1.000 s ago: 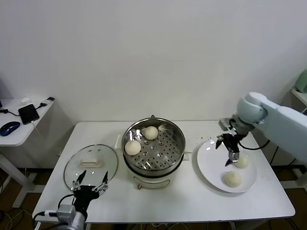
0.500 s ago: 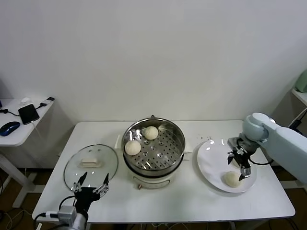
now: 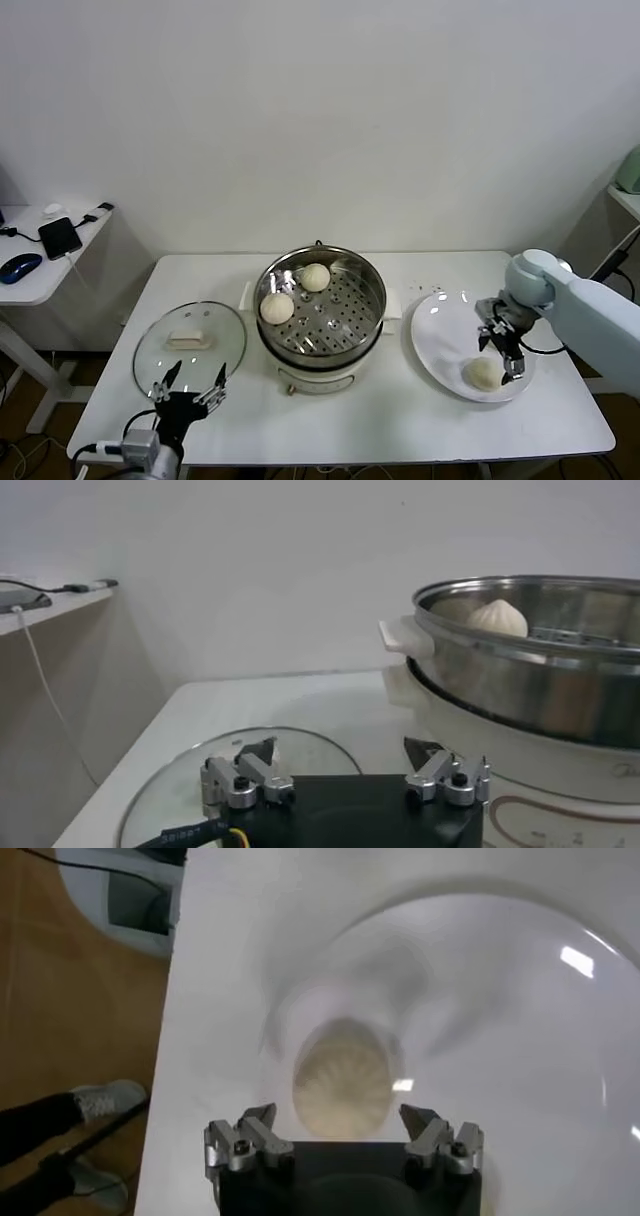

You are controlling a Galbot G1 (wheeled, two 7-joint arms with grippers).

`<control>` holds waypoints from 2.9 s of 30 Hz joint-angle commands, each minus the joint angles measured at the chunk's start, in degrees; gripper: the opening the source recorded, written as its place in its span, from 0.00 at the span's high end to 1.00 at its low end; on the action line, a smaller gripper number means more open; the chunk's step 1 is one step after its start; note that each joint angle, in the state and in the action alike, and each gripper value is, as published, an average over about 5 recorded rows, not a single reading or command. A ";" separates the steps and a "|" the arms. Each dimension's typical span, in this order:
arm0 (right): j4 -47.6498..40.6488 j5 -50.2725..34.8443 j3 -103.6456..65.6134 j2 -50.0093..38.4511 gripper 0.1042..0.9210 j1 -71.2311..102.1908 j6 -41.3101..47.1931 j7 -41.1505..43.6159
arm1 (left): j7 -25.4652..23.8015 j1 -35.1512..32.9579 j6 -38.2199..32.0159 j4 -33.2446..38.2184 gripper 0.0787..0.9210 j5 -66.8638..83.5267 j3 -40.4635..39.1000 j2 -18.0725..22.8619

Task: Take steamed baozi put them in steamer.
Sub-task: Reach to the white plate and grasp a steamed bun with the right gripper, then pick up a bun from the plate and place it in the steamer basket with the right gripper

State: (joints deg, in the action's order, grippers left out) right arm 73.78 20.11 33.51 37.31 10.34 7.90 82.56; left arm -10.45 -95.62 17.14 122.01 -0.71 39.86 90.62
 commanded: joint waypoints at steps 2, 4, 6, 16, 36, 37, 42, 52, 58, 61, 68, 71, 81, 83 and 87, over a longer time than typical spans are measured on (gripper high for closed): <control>-1.73 1.02 -0.92 1.10 0.12 1.18 -0.41 -0.57 | -0.04 0.13 -0.03 -0.30 0.12 0.03 -0.15 -0.10; -1.74 1.15 -1.09 1.29 0.12 1.42 -0.38 -0.51 | -0.04 0.24 -0.02 -0.43 0.12 0.02 -0.24 -0.09; -1.76 1.32 -1.16 1.41 0.12 1.65 -0.37 -0.54 | -0.04 0.32 -0.02 -0.57 0.12 0.01 -0.25 -0.09; -2.41 3.32 -1.98 2.28 0.12 2.67 -0.34 -0.62 | -0.03 0.48 -0.07 -1.02 0.12 0.12 -0.23 -0.16; -2.96 1.63 -3.98 2.35 0.49 0.57 0.54 -0.57 | 0.03 0.99 -0.13 -1.61 0.12 -0.11 -0.74 -0.09; -2.90 1.04 -3.71 2.27 0.50 -0.63 0.70 -0.48 | 0.04 1.12 -0.13 -1.64 0.12 -0.13 -0.86 -0.06; -2.34 -4.13 2.57 1.94 0.50 -12.38 2.22 0.37 | 0.20 1.93 -0.26 -1.70 0.12 -0.51 -1.42 0.16; -6.48 -21.31 21.85 13.09 0.50 -42.40 3.97 2.95 | 1.66 3.05 -2.19 -2.55 0.12 -3.82 -1.39 0.44; -10.91 -27.55 23.47 25.26 0.50 -48.93 1.79 4.66 | 2.68 2.75 -3.47 -2.58 0.12 -6.01 -1.59 0.76; -13.01 -30.43 23.41 30.92 0.50 -48.82 -4.86 5.82 | 2.82 2.67 -3.67 -2.58 0.12 -6.32 -1.70 0.85; -13.95 -37.28 30.23 36.15 0.50 -45.09 -32.23 4.16 | 2.91 2.90 -3.82 -1.80 0.12 -6.10 -1.51 1.12; -5.90 -30.63 33.53 34.37 0.50 -43.15 -37.92 0.47 | 2.92 3.11 -3.75 -1.49 0.12 -5.94 -1.67 1.58; 3.17 -13.86 32.71 35.42 0.50 -37.44 -45.64 -8.06 | 2.89 2.78 -3.93 -0.93 0.12 -5.83 -2.20 1.82; 4.67 -12.65 33.56 35.14 0.50 -36.79 -46.70 -8.99 | 2.92 2.67 -3.98 -0.91 0.12 -5.67 -1.98 1.73; 6.50 -10.51 34.33 34.93 0.50 -35.49 -47.41 -9.97 | 2.95 2.72 -3.97 -1.05 0.12 -5.60 -1.94 1.67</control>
State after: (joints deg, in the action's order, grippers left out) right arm 75.18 2.97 64.97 70.68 -27.05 -31.18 77.03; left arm -7.56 -92.87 13.21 120.97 -6.22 37.96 92.19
